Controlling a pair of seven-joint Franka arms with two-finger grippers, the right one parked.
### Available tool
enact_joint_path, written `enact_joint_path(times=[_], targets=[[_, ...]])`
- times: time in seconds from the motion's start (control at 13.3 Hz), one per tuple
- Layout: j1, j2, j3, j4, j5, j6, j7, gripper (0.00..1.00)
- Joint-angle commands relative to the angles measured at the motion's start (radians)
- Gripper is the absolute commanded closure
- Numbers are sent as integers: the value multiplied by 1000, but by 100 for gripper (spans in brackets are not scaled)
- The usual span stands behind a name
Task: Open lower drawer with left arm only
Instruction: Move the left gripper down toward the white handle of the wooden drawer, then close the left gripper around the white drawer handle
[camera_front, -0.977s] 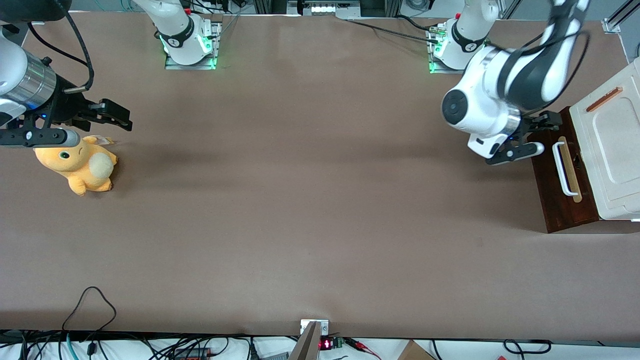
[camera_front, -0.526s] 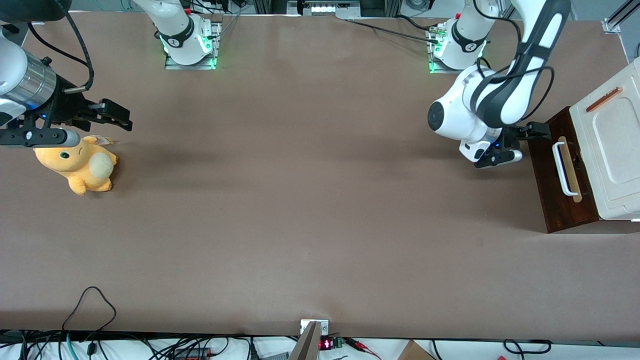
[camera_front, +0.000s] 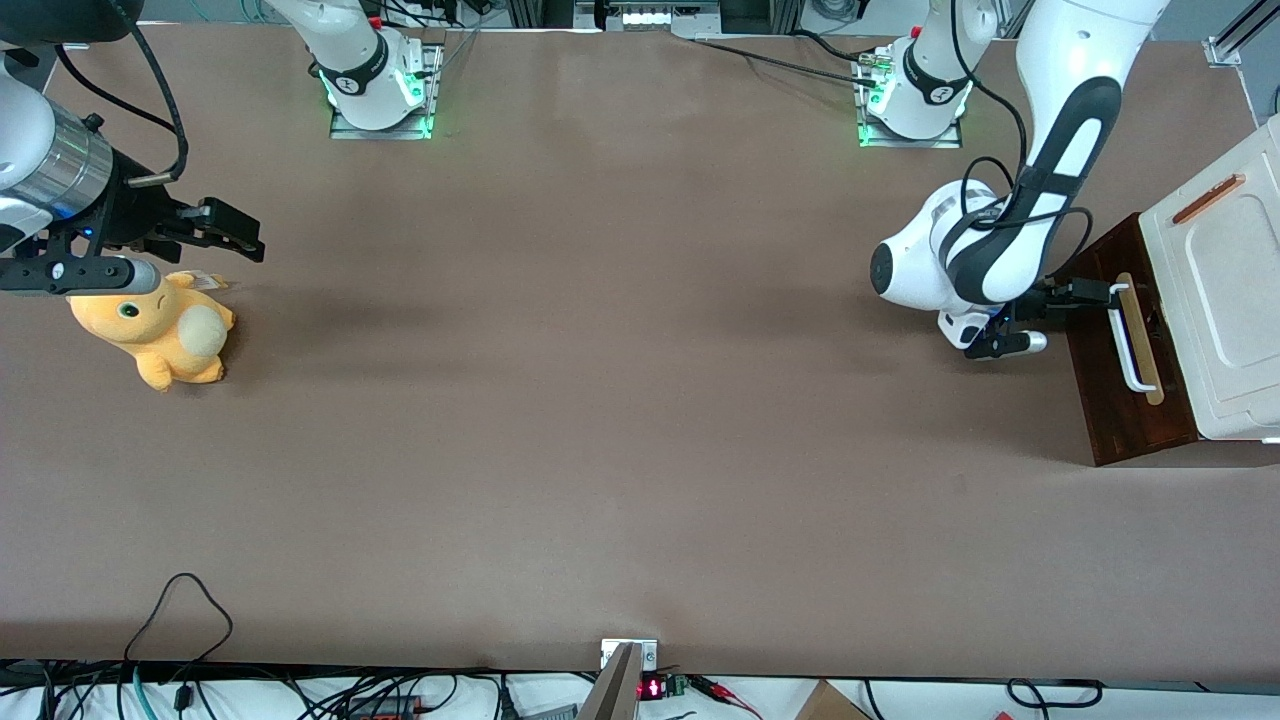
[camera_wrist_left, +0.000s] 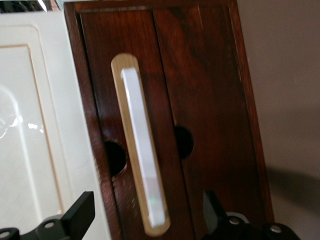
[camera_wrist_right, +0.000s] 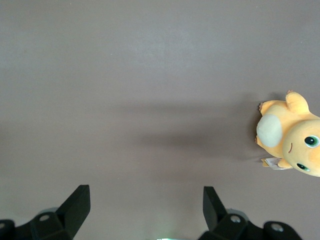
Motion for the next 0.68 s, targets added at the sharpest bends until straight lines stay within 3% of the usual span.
enact_joint_path(times=[0.0, 0.6], targets=[[-18, 43, 44, 20, 61, 13, -65, 4], [-15, 59, 97, 20, 133, 17, -71, 5]])
